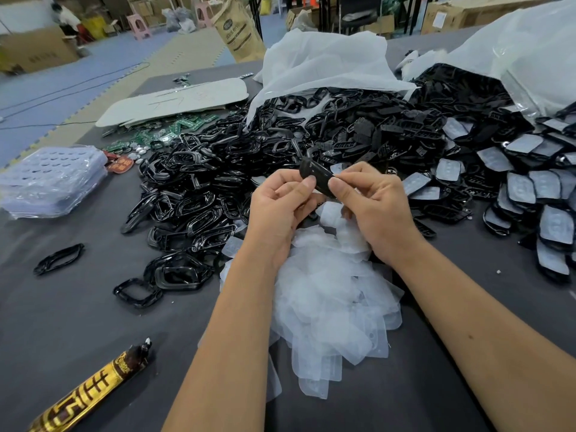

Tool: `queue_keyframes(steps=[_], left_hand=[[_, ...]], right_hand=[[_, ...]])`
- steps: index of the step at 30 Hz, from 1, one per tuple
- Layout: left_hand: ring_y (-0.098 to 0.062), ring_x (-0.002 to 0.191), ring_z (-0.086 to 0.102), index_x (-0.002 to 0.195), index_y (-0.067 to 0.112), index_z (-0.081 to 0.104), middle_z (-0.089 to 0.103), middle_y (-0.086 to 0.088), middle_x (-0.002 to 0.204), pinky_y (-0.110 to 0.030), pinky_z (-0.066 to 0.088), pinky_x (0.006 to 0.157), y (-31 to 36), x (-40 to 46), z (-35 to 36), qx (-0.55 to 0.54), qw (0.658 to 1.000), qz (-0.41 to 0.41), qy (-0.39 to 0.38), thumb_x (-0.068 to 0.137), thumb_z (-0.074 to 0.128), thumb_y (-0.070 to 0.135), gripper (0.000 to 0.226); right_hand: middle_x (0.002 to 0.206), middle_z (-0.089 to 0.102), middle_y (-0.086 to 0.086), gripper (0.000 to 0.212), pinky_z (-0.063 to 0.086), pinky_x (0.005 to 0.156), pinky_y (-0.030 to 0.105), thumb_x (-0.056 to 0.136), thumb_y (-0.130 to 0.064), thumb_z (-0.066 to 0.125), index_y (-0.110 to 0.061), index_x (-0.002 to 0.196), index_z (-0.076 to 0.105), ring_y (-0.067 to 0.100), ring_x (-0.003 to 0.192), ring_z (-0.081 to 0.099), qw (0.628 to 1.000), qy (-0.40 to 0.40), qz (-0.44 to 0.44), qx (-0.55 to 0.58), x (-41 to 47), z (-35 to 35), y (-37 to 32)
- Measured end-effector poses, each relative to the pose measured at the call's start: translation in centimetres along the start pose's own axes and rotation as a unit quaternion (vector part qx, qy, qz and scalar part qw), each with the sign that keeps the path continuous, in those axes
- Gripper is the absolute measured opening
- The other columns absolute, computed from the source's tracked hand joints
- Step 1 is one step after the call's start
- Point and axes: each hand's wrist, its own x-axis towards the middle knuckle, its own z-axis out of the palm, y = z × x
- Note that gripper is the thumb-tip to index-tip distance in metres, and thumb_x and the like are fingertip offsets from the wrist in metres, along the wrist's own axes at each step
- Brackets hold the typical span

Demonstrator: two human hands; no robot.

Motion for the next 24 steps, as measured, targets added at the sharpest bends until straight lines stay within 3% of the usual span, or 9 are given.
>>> queue_keyframes(steps=[3,7,10,15,24], left_hand=[[-0.012,0.071,0.068,0.085,0.009,0.063,0.068,-0.010,0.085,-0.020,0.058,0.072,0.27,0.05,-0.05,-0.012,1.000,-0.008,0.002,0.097,0.066,0.003,0.014],[-0.009,0.071,0.069,0.084,0.008,0.061,0.074,-0.006,0.083,-0.020,0.057,0.069,0.22,0.24,0.01,-0.032,0.999,-0.015,0.001,0.100,0.063,0.005,0.016],[-0.009,0.071,0.069,0.088,0.007,0.062,0.075,-0.005,0.084,-0.019,0.057,0.070,0.31,0.24,-0.09,-0.035,0.999,-0.017,-0.004,0.101,0.062,0.006,0.013],[-0.008,0.069,0.066,0.090,0.009,0.061,0.072,-0.004,0.082,-0.020,0.057,0.071,0.25,0.14,-0.10,-0.020,1.000,-0.013,-0.007,0.101,0.061,0.007,0.011],[-0.011,0.066,0.064,0.089,0.012,0.064,0.070,-0.005,0.075,-0.021,0.056,0.067,-0.06,0.12,-0.17,0.010,1.000,0.011,-0.003,0.099,0.067,0.010,0.011]], right_hand=[[0.083,0.070,0.002,0.017,0.048,0.060,0.021,0.100,-0.008,0.065,-0.014,0.100,0.081,0.010,0.069,0.059,0.993,-0.051,0.065,0.090,0.18,-0.33,0.10],[0.102,0.076,0.010,0.025,0.052,0.071,0.026,0.097,-0.005,0.064,-0.013,0.117,0.077,0.015,0.083,0.065,0.983,-0.078,0.092,0.137,0.42,-0.71,0.31],[0.103,0.076,0.011,0.029,0.055,0.070,0.025,0.089,-0.010,0.068,-0.013,0.117,0.077,0.019,0.086,0.067,0.980,-0.077,0.095,0.159,0.43,-0.81,0.37],[0.091,0.077,0.003,0.027,0.055,0.068,0.023,0.093,0.002,0.069,-0.013,0.114,0.076,0.016,0.084,0.070,0.986,-0.067,0.071,0.133,0.21,-0.77,0.28],[0.077,0.076,0.000,0.018,0.052,0.059,0.019,0.089,0.002,0.076,-0.011,0.101,0.076,0.007,0.067,0.067,0.993,-0.033,0.065,0.089,-0.05,-0.36,-0.24]])
